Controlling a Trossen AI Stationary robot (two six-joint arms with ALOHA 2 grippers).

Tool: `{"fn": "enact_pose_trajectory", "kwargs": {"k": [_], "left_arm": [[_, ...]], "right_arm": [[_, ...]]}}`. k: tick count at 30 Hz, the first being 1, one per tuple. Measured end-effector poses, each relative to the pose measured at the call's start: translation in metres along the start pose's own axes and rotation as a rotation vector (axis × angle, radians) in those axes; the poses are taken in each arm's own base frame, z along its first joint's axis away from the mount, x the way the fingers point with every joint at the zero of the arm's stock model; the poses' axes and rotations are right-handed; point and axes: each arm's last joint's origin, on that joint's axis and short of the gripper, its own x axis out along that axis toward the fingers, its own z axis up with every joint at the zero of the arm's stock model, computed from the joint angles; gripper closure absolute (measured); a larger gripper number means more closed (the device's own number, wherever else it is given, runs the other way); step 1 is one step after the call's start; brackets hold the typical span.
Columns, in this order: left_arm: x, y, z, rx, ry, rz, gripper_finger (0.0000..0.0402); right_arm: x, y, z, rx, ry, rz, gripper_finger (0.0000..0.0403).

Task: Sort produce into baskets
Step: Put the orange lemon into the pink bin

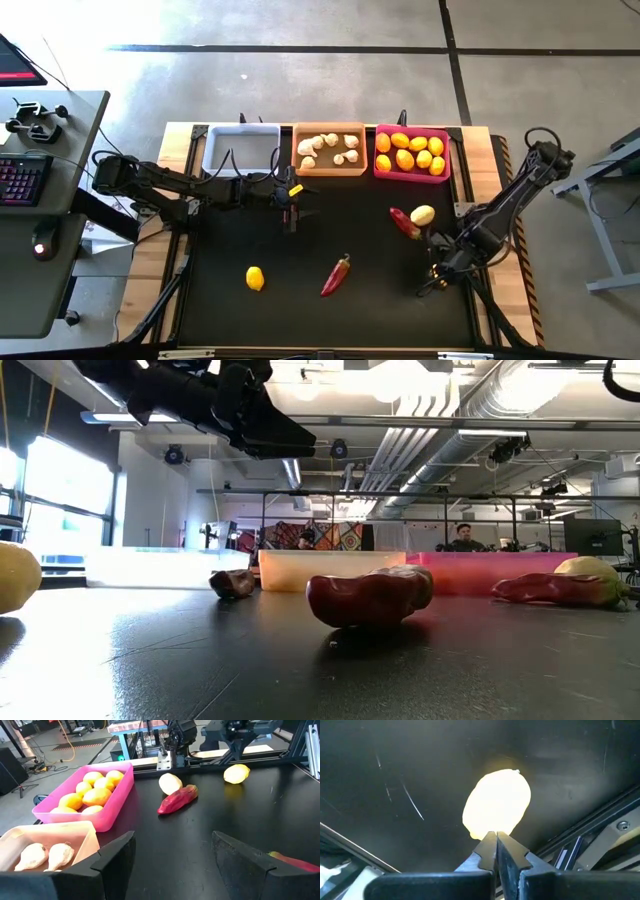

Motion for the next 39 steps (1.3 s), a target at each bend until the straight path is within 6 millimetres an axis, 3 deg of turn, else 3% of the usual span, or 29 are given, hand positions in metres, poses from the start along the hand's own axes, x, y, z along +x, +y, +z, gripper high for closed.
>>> {"fn": "enact_pose_trajectory", "kwargs": {"k": [7, 17, 21, 39], "left_arm": [[0.000, 0.000, 0.000, 0.000, 0.000, 0.000, 0.0154], [0.000, 0.000, -0.001, -0.024, 0.007, -0.001, 0.0154], [0.000, 0.000, -0.002, -0.023, 0.022, -0.003, 0.0154], [0.000, 0.000, -0.003, -0.021, 0.033, -0.004, 0.0154]], "right_arm": [[0.000, 0.001, 0.000, -0.017, 0.007, 0.003, 0.0366], [-0.005, 0.006, 0.004, 0.029, -0.034, 0.004, 0.0212], [0.001, 0.007, 0.009, 0.054, -0.044, -0.060, 0.0173], [0.024, 0.022, 0.021, 0.072, 0.032, -0.124, 0.0157]]}}
